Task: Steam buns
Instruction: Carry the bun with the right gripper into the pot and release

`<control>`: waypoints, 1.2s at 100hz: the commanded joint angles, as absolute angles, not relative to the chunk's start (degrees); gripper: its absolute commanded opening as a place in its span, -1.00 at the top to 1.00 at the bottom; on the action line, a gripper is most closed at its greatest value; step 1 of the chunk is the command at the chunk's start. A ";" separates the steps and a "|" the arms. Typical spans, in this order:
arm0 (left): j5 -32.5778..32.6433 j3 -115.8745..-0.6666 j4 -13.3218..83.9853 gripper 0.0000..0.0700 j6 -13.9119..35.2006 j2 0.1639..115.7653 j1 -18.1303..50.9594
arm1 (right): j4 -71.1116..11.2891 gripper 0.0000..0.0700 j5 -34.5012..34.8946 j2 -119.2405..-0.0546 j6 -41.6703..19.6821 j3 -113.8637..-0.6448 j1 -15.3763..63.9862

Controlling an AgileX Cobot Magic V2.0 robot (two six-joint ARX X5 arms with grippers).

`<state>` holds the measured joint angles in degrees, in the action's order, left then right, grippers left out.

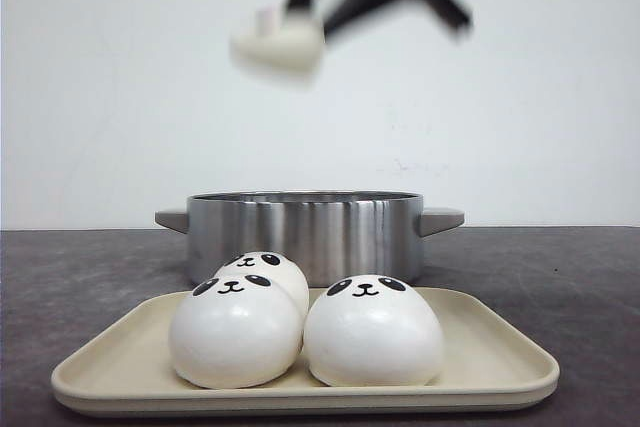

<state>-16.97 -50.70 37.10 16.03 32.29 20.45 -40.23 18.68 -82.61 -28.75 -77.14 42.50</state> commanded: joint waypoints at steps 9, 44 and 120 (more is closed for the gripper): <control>-16.05 -51.37 36.40 -0.47 16.03 32.56 20.71 | -38.50 0.98 4.27 -83.68 -22.46 -86.28 41.63; -16.03 -51.37 36.45 -0.47 15.94 32.56 20.69 | -31.24 0.98 -3.51 -96.44 -12.49 -94.52 35.14; -14.81 -51.37 40.12 -0.47 15.64 32.56 20.69 | -26.44 -0.25 -6.02 -121.34 -13.10 -94.52 30.74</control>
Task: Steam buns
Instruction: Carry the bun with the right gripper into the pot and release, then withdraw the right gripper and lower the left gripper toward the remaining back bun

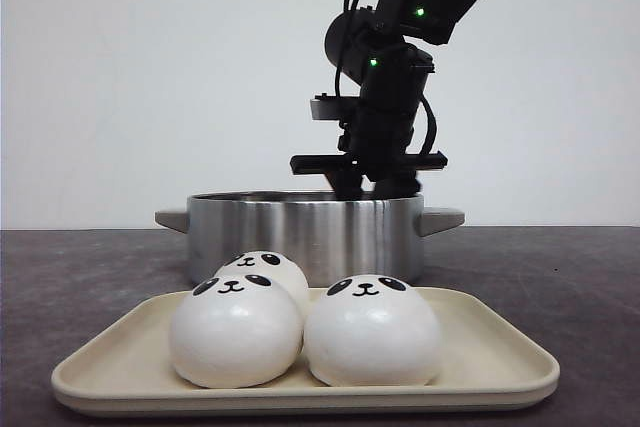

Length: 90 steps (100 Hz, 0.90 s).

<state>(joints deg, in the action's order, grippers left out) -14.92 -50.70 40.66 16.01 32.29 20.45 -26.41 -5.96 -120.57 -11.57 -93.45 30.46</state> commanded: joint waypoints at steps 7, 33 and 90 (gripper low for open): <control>-14.81 -51.37 40.07 -0.47 15.64 32.56 20.69 | -27.62 -0.25 -6.04 -121.32 -13.72 -94.52 30.48; -14.85 -51.37 40.60 -0.47 16.14 32.56 20.71 | -29.32 -0.17 -4.60 -118.26 -14.66 -95.74 30.24; -17.21 -51.37 41.76 -0.47 17.67 51.79 26.20 | -44.36 0.97 -10.07 -76.71 -10.26 -97.86 45.25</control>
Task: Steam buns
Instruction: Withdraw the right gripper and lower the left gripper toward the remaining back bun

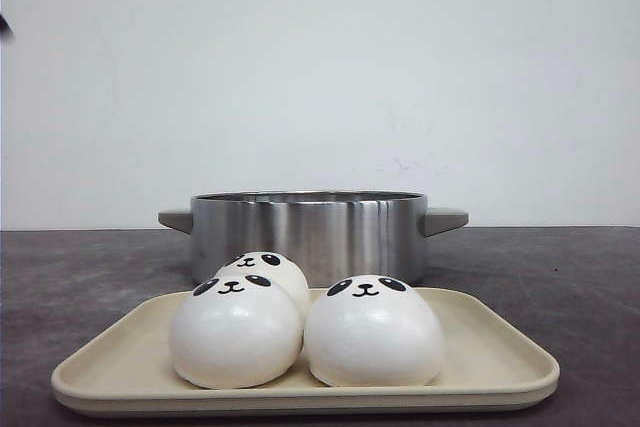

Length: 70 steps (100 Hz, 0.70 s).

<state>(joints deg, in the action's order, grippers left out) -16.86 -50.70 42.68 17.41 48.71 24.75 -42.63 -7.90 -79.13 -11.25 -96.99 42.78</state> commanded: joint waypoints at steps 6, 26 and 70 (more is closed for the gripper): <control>-17.08 -51.37 40.38 -0.47 18.55 55.51 27.94 | -46.02 0.97 -12.80 -73.17 -10.31 -97.86 48.42; -16.45 -51.37 33.87 -0.47 20.71 67.13 33.10 | -49.30 0.97 -22.37 -65.43 -12.03 -97.86 56.07; -3.44 -51.96 20.95 -0.48 25.12 84.44 42.92 | -58.72 0.97 -28.53 -60.97 -18.37 -97.86 57.69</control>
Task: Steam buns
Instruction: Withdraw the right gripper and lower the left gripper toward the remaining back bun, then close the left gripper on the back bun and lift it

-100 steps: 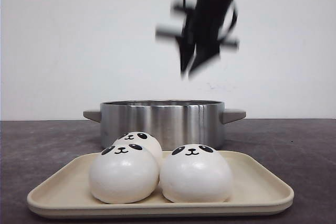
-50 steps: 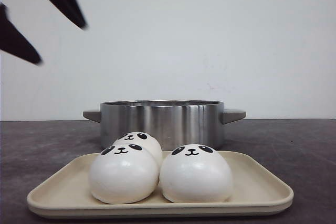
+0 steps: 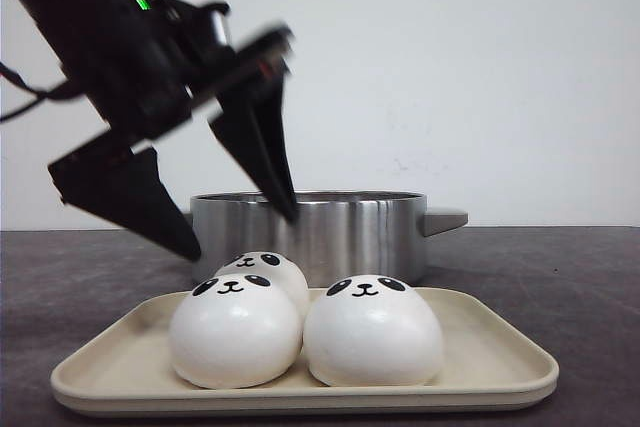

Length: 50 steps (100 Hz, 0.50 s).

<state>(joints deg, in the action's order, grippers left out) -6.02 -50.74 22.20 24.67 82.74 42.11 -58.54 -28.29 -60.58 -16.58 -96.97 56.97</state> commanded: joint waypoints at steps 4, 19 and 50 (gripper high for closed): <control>-2.11 -51.96 20.40 -0.49 25.12 85.49 43.31 | -59.02 0.97 -28.56 -60.97 -18.72 -97.84 57.80; -1.72 -51.96 18.17 -0.49 25.19 89.03 43.59 | -59.24 0.97 -28.60 -60.95 -18.94 -97.84 58.83; -0.97 -51.96 17.96 -0.47 25.19 92.03 43.57 | -59.77 0.97 -28.82 -60.95 -18.92 -97.84 59.29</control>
<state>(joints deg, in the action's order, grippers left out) -1.41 -50.74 18.22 25.04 90.85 43.00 -59.79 -28.38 -60.51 -18.28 -96.97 58.52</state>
